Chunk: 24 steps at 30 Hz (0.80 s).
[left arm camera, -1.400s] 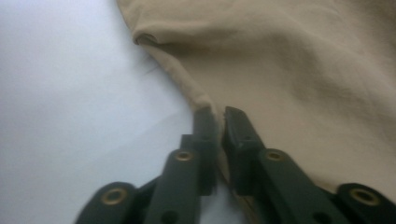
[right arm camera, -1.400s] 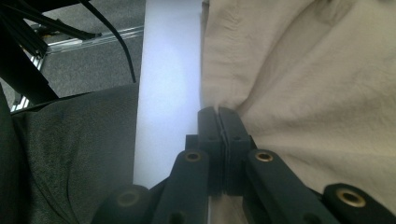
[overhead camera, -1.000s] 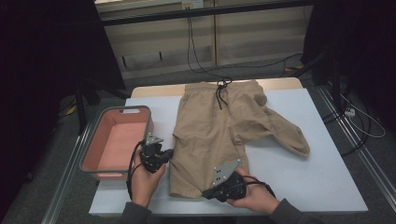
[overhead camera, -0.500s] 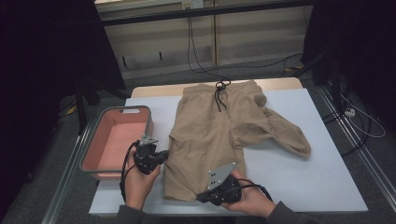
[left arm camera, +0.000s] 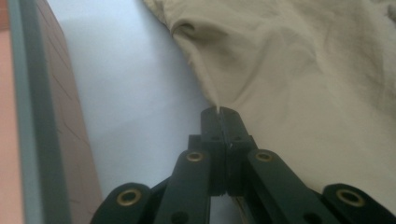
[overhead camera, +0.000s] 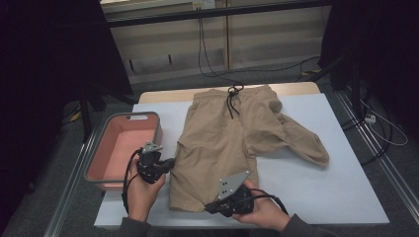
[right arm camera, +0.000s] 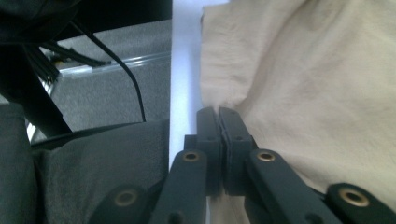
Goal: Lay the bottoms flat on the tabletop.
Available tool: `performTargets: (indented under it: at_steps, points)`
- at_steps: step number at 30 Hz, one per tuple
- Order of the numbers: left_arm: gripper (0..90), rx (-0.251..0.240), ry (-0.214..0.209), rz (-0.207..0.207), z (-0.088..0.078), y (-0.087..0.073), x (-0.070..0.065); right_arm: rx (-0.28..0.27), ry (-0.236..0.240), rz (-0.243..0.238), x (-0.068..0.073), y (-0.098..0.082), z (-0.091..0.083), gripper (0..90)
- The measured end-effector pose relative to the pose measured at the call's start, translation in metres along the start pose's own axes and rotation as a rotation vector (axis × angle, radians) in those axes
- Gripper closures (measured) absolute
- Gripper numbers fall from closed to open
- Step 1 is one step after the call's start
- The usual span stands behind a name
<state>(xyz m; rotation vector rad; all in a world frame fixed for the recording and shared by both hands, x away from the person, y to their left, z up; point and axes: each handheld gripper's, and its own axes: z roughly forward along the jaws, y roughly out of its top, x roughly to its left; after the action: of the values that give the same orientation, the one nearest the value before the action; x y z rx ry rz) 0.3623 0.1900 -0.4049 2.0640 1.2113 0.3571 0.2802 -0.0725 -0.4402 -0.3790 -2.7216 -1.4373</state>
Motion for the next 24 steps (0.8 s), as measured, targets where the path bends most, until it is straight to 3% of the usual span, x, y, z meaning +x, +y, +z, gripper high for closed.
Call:
performTargets:
  at_steps: [3,6,10,15,17,20,24]
  points:
    - [89.9,0.015,-0.005,0.011,0.002,-0.001,0.001,0.000,-0.037,0.000,-0.005,-0.002,-0.006,77.2]
    - [89.9,0.015,-0.009,0.003,0.002,-0.002,0.002,-0.029,-0.066,0.032,-0.011,-0.002,-0.018,70.5]
    - [89.8,0.012,-0.006,0.002,0.003,-0.002,0.001,-0.020,-0.160,0.047,-0.024,-0.006,-0.034,62.2]
    - [89.9,0.013,-0.012,0.005,0.005,-0.002,0.000,-0.007,-0.283,0.120,-0.048,-0.017,-0.054,56.9]
    - [89.9,0.020,-0.017,0.011,0.006,-0.002,0.000,0.018,-0.342,0.128,-0.055,-0.021,-0.060,55.3]
    - [89.8,0.022,-0.020,0.012,0.006,-0.002,0.000,0.040,-0.382,0.153,-0.063,-0.027,-0.064,54.6]
    - [89.8,0.019,-0.021,0.012,0.006,-0.002,0.000,0.059,-0.431,0.141,-0.070,-0.030,-0.068,54.8]
